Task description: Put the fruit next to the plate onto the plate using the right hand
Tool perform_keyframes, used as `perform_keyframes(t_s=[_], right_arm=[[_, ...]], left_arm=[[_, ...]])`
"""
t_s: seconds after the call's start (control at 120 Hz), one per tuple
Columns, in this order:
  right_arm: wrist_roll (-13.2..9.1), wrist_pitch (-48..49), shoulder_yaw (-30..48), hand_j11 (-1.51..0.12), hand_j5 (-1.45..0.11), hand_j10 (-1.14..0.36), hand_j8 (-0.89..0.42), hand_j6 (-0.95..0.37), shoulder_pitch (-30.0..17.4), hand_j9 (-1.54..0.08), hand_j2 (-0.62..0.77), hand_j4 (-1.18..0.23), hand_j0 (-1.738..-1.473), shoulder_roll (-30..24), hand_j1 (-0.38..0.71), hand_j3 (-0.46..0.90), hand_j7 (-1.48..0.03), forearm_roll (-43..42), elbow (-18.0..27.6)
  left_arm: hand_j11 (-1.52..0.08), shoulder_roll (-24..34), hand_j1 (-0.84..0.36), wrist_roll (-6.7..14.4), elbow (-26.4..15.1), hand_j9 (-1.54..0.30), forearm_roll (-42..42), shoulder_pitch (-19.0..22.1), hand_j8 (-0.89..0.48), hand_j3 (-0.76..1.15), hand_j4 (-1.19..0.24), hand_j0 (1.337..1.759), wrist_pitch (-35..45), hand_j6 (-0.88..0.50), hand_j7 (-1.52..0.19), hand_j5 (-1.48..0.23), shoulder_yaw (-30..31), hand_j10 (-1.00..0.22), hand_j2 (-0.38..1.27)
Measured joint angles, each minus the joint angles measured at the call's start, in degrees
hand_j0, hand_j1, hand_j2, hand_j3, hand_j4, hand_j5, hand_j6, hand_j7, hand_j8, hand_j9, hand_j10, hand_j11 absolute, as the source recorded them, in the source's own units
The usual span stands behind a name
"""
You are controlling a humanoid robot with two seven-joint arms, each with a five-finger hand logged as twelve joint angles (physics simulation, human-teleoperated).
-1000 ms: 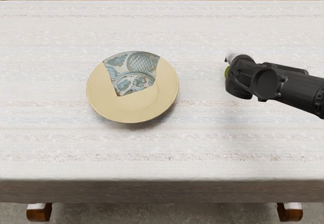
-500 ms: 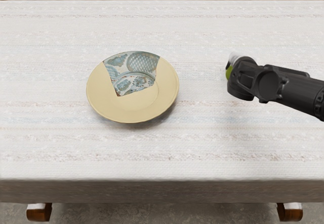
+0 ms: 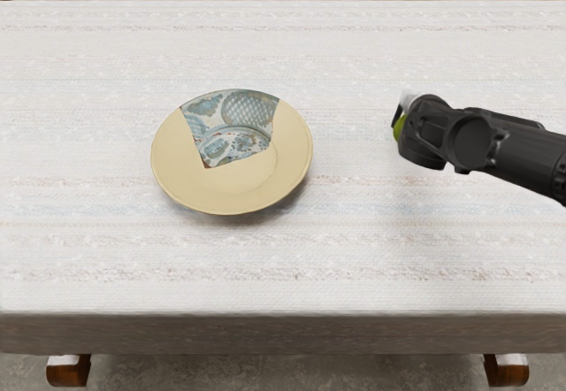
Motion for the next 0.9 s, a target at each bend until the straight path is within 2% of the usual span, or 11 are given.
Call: perform_keyframes(t_s=[0.317, 0.642, 0.9], right_arm=[[0.0, 3.9, 1.3, -0.83, -0.82, -0.62, -0.37, -0.38, 5.7, -0.84, 0.00, -0.62, -1.651, 0.9, 0.17, 0.00, -0.82, 0.2, 0.3], [0.0, 8.0, 5.0, -0.83, -0.83, -0.62, -0.37, -0.39, 11.9, -0.84, 0.00, -0.63, -1.651, 5.1, 0.16, 0.00, -0.82, 0.4, 0.9], [0.0, 9.5, 8.5, -0.82, -0.82, -0.63, -0.38, -0.40, 14.8, -0.83, 0.02, -0.63, -1.651, 5.5, 0.17, 0.00, -0.82, 0.4, 1.8]], left_arm=[[0.00, 0.0, 0.35, 0.0, 0.0, 0.00, 0.0, 0.0, 0.00, 0.00, 0.00, 1.658, 0.0, 0.00, 0.00, 0.00, 0.0, 0.00, 0.00], [0.00, 0.0, 0.35, 0.0, 0.0, 0.00, 0.0, 0.0, 0.00, 0.00, 0.00, 1.658, 0.0, 0.00, 0.00, 0.00, 0.0, 0.00, 0.00], [0.00, 0.0, 0.35, 0.0, 0.0, 0.00, 0.0, 0.0, 0.00, 0.00, 0.00, 1.658, 0.0, 0.00, 0.00, 0.00, 0.0, 0.00, 0.00]])
